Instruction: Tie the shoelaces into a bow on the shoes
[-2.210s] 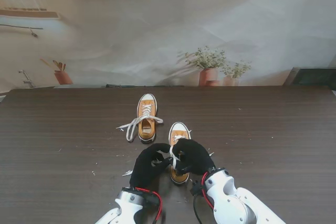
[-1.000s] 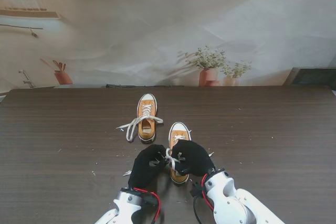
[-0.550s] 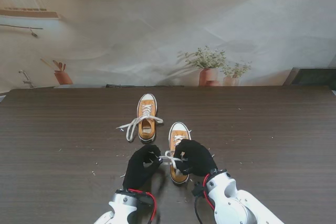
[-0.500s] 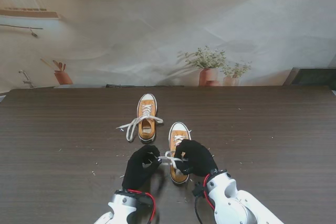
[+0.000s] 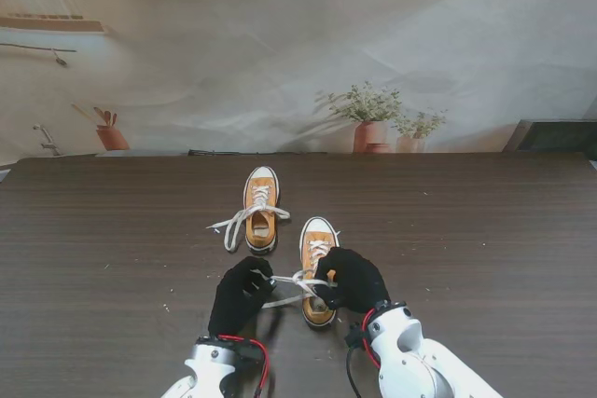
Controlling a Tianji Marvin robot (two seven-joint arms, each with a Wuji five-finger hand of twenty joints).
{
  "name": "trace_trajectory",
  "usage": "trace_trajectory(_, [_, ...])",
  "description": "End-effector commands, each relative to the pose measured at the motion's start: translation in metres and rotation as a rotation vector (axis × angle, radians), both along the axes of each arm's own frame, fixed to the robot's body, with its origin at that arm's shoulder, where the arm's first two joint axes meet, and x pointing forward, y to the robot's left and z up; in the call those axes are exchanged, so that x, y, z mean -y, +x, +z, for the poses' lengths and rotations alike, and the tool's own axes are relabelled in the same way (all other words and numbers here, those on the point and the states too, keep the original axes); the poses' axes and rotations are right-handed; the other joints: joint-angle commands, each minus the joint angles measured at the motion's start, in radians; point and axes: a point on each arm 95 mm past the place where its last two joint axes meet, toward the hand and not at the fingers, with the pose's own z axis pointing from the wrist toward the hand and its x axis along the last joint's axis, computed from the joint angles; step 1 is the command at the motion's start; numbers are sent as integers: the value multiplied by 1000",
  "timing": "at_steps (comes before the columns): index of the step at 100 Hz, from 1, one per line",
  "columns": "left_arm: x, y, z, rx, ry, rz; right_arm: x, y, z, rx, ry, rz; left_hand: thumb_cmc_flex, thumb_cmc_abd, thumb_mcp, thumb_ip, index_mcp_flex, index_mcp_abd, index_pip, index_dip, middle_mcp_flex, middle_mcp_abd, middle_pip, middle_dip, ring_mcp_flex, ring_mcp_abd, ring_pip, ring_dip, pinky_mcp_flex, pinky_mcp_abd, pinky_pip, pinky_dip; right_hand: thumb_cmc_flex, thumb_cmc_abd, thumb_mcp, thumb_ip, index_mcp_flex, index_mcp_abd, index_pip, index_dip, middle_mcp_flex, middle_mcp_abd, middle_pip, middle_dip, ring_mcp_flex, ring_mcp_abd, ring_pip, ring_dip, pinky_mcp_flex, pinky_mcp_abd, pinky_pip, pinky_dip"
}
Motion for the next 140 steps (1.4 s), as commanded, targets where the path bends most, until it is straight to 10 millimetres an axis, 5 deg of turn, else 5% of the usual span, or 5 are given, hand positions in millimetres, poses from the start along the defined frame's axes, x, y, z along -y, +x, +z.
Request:
trace_trajectory(1, [-2,5,-3,-14,18,-4,1,2,-3,-10,-6,-14,1,10,0,12,-21,-26,27,24,-18,-1,-9,20,-35,-7,-10,30,-12,-27,-1,16,4,10,12,17,28,-125,-5,2,2,4,-10,16,-12,-2,6,2,1,-13,5,-1])
trace_trajectory(41, [-1,22,-10,-58,31,-15,16,8,-6,-13,-26,-109,9,17,-22,4,-23,-35,21,12,-15,0,-10,20,-36,-3,-11,29,-15,-26,-3,16,-4,-1,23,24,66,-193,-29,-25,34,18,-19,16,6,30,12,0,8,9,5,-5])
trace_trajectory(127, [-20,10,-15,-98,64,28,52,16,-16,-7,-71,-277,16,6,-33,-2,8,-52,-2,-43,-11,2,-16,10,-38,2,-17,27,-14,-25,-4,16,22,-85,131,18,119,-96,10,-14,139,19,-31,-8,46,56,11,-2,30,47,20,-9])
trace_trajectory(140, [-19,10,-13,-72,80,8,52,16,-16,-5,-69,-268,65,50,-215,-34,11,-151,-118,-159,-41,-4,-31,-102,-48,1,-27,28,-27,-31,-9,14,8,-84,134,18,119,-106,8,-14,137,21,-32,-7,51,51,8,-3,37,43,22,-12])
